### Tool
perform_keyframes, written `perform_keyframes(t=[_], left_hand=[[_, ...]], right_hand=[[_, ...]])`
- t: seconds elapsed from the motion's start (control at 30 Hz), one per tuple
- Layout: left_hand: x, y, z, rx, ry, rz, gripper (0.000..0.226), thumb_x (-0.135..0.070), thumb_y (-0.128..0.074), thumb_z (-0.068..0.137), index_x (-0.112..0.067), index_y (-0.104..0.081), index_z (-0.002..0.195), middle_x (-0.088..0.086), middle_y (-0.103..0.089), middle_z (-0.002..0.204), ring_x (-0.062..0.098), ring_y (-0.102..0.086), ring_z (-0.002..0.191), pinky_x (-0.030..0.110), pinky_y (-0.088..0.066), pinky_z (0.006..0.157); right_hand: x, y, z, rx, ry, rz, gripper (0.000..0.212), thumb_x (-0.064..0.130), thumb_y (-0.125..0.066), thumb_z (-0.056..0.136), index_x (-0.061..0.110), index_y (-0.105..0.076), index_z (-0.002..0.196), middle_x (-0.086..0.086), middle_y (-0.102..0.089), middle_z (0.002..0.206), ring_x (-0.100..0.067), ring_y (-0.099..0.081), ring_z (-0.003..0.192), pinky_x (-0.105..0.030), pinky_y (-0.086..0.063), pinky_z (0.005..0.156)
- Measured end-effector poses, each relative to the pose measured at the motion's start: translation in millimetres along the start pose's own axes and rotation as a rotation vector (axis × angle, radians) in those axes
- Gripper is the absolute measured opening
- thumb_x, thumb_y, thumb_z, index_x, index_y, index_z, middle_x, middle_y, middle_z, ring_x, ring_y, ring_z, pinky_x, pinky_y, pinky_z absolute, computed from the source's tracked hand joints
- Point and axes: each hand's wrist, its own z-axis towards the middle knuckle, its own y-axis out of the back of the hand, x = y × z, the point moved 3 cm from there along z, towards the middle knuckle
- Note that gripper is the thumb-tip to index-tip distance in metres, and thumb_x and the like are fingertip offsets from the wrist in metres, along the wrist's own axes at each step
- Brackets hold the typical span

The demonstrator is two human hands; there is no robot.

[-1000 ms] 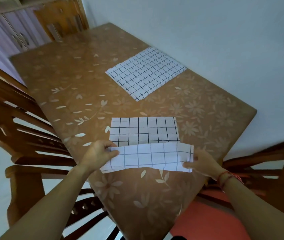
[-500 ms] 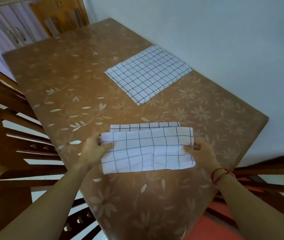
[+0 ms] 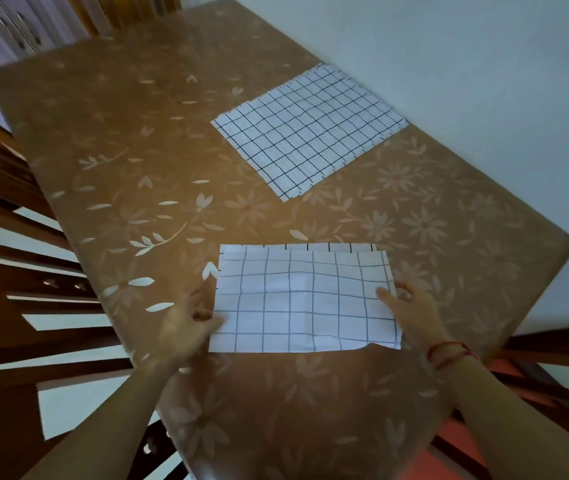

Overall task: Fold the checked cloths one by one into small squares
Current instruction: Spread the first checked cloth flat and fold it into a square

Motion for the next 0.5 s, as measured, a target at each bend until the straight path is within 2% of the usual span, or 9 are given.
perform_keyframes(t=[0.07,0.2,0.3,0.37,0.43,0.5], left_hand=[[5.5,-0.7,-2.9,0.0,0.006,0.058,0.071,-0.016,-0.077,0.08,-0.028,-0.041,0.14,0.0,-0.073,0.097,0.015,-0.069,0.087,0.038,-0.056,0.083],[17.5,-3.4,-8.8,0.027,0.034,0.144,0.073,-0.014,-0.077,0.079,-0.023,-0.04,0.142,-0.003,-0.074,0.079,0.018,-0.069,0.08,0.042,-0.055,0.084],[26.2,-2.6,-11.1,0.023,0.051,0.134,0.076,-0.011,-0.078,0.076,-0.026,-0.043,0.141,-0.003,-0.073,0.08,0.018,-0.07,0.079,0.045,-0.057,0.082],[28.7,-3.0,-13.4,0.003,0.051,0.111,0.075,-0.009,-0.078,0.076,-0.026,-0.044,0.14,-0.002,-0.073,0.081,0.018,-0.071,0.078,0.045,-0.058,0.08],[29.3,-4.3,-17.0,-0.008,0.066,0.047,0.072,-0.002,-0.075,0.078,-0.022,-0.044,0.14,0.001,-0.073,0.081,0.021,-0.071,0.073,0.042,-0.06,0.075],[29.0,-4.3,-20.7,-0.02,0.071,0.007,0.07,0.003,-0.073,0.079,-0.018,-0.044,0.139,0.005,-0.071,0.084,0.022,-0.072,0.072,0.039,-0.061,0.068]], right_hand=[[-8.6,1.7,-6.7,0.005,-0.033,-0.029,0.019,0.02,-0.074,0.084,0.031,-0.061,0.092,0.01,-0.066,0.1,-0.012,-0.064,0.092,-0.039,-0.053,0.086],[-25.3,6.1,-18.3,0.026,-0.122,-0.081,0.046,0.011,-0.082,0.073,0.017,-0.061,0.113,0.0,-0.064,0.103,-0.009,-0.06,0.083,-0.031,-0.049,0.079],[-25.7,9.9,-28.3,0.065,-0.111,-0.041,0.056,0.001,-0.082,0.07,0.017,-0.058,0.118,0.001,-0.064,0.101,-0.008,-0.061,0.081,-0.027,-0.05,0.069],[-24.8,12.5,-36.4,0.108,-0.11,0.011,0.061,-0.003,-0.08,0.071,0.021,-0.055,0.121,0.004,-0.066,0.099,-0.01,-0.065,0.083,-0.028,-0.053,0.068],[-27.1,13.8,-43.0,0.19,-0.116,0.042,0.07,-0.007,-0.079,0.07,0.026,-0.05,0.125,-0.003,-0.073,0.094,-0.019,-0.071,0.083,-0.033,-0.058,0.072],[-29.7,13.8,-48.1,0.248,-0.086,-0.016,0.075,-0.01,-0.079,0.068,0.027,-0.048,0.126,-0.005,-0.075,0.091,-0.016,-0.073,0.082,-0.03,-0.059,0.07]])
